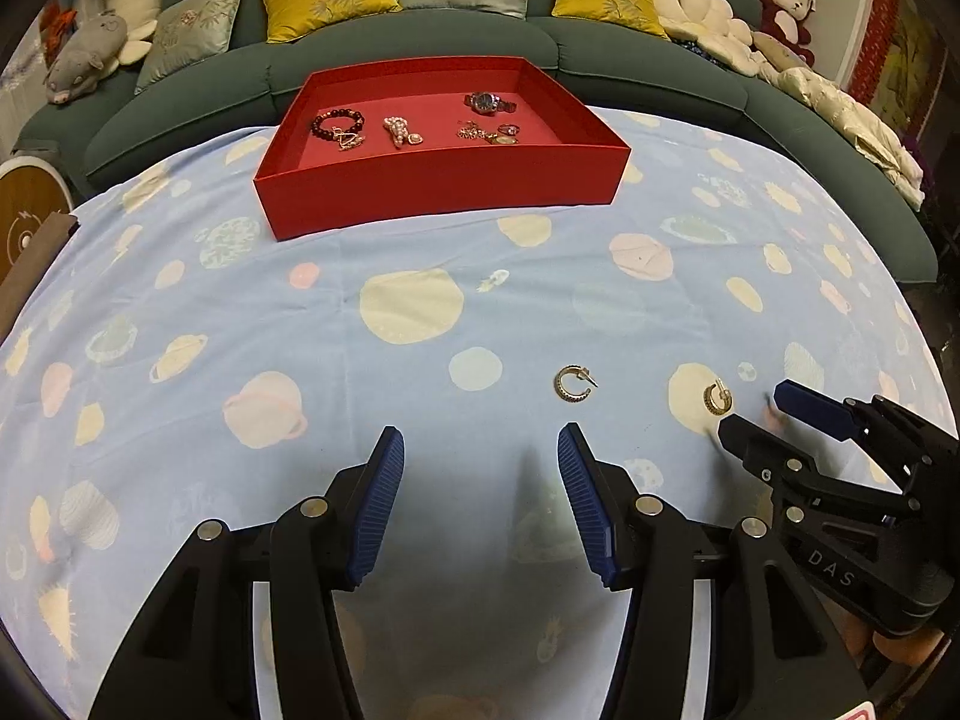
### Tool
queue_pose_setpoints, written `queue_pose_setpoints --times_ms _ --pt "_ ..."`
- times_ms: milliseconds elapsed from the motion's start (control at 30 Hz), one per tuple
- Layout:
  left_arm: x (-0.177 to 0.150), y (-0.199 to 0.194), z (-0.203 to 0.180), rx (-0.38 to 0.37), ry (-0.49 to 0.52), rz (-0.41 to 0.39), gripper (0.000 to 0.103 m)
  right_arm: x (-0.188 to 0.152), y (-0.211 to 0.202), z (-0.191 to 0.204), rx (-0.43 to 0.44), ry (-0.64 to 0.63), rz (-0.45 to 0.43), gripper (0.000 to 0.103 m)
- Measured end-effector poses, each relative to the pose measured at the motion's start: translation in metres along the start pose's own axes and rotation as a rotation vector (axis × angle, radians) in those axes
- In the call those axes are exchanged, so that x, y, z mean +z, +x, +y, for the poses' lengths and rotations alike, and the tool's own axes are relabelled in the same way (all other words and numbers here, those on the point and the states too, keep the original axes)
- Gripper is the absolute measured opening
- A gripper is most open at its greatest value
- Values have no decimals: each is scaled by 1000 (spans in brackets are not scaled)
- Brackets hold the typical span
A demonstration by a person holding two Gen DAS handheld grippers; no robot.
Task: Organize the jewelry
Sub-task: 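Move both open tools back toward the gold hoop earrings on the sheet, then grasp a gold hoop earring with the right tool while the left tool grasps the other hoop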
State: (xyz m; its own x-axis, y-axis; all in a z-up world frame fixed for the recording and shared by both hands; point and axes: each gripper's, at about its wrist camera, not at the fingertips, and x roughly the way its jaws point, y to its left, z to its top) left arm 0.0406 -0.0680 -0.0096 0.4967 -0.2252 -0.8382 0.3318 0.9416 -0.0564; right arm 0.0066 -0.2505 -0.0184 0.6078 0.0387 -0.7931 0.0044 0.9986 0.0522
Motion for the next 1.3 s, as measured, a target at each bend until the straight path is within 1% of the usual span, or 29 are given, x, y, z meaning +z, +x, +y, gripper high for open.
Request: queue_pose_setpoints --times_ms 133,200,300,367,400,433,533,633,900,1067,1233,1267,1300 --pt "-1 8 6 4 0 15 52 3 7 0 -8 -4 -4 47" --pt "-1 12 8 0 -3 22 52 4 12 -1 -8 -3 -1 44" --pt "0 14 9 -4 -4 16 52 4 15 2 -15 -17 -7 43" --pt "2 15 7 -11 -4 9 52 4 16 6 -26 -40 -13 39" --pt "2 15 6 -22 -2 5 52 4 16 8 -24 -47 -16 35" --pt "4 15 4 -25 1 2 52 5 16 8 -18 -47 -16 34" --pt "6 16 -3 -39 18 -7 52 5 16 8 -13 -49 -16 22" --pt "7 18 -10 -43 35 -7 52 5 15 6 -6 -40 -13 18" --pt "16 29 -28 -39 72 -17 52 1 12 -1 18 -19 -8 18" --pt "17 43 -40 -37 104 -10 52 -1 10 -4 29 -10 -3 18" --pt "12 43 -44 -21 161 -43 51 -2 9 -6 39 -6 -3 18" --pt "11 43 -45 -17 167 -51 45 -2 9 -7 41 -5 -3 18" --pt "10 42 -45 -18 170 -59 36 -2 9 -7 42 -5 -2 18"
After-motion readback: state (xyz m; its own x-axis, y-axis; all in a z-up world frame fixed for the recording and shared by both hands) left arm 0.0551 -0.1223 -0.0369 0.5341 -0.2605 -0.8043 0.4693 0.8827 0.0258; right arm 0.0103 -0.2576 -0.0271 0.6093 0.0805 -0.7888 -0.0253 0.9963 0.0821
